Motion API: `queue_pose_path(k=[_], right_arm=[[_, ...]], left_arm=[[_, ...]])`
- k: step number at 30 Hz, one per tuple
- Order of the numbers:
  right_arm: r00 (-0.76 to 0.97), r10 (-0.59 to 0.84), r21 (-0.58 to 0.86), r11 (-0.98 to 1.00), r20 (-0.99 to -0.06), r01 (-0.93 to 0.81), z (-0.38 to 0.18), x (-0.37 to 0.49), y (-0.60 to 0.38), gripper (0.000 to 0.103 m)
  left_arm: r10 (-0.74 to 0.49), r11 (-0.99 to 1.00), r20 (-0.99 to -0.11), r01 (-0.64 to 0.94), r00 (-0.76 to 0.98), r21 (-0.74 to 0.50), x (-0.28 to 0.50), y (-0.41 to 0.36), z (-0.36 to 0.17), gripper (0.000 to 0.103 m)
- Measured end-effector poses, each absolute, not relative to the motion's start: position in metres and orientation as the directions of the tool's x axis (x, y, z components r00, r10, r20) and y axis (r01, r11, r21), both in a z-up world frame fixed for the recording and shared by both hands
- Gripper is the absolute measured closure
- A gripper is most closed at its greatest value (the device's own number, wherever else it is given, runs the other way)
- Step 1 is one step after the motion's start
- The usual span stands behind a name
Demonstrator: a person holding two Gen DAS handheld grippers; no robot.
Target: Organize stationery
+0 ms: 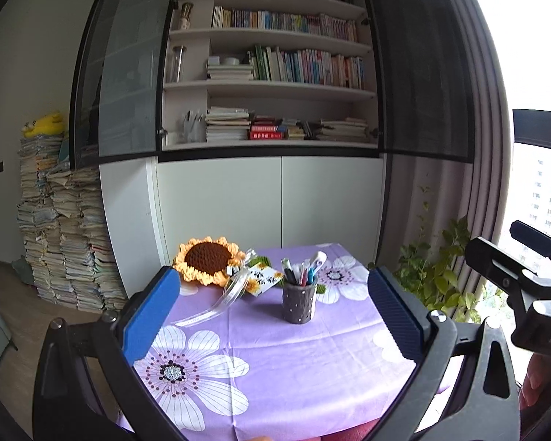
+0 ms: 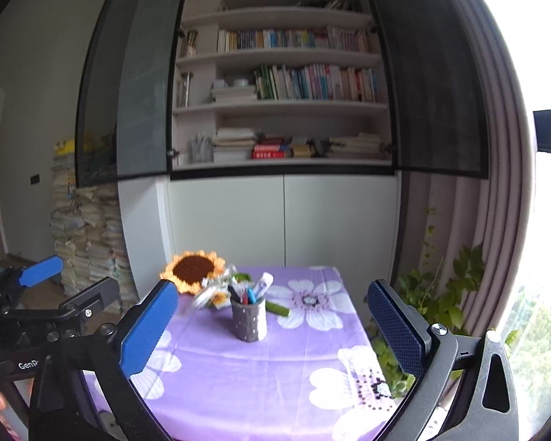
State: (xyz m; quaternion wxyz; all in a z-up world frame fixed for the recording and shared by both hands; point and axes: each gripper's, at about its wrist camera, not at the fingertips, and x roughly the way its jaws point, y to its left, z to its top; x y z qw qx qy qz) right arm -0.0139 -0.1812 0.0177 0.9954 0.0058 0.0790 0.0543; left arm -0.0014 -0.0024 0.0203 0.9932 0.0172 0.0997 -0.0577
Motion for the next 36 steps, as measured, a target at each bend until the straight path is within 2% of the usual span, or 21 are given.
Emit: queue_pose_path(k=[11,36], right_arm=[[0.988,0.120,0.019,0.993,-0.096,-0.119,0.030,-0.046,-0.178,0.000],[0.987,0.121,0.043,0.992,-0.104,-0.117,0.028,-0.049,-0.185,0.000]], left_arm=[[-0.107,0.993,-0.164,0.114,0.981,0.035,-0.022,-0.008,0.032,0.001],[-0.114,0.991,-0.162,0.124,0.980,0.053,-0.024,-0.010,0.029,0.001]])
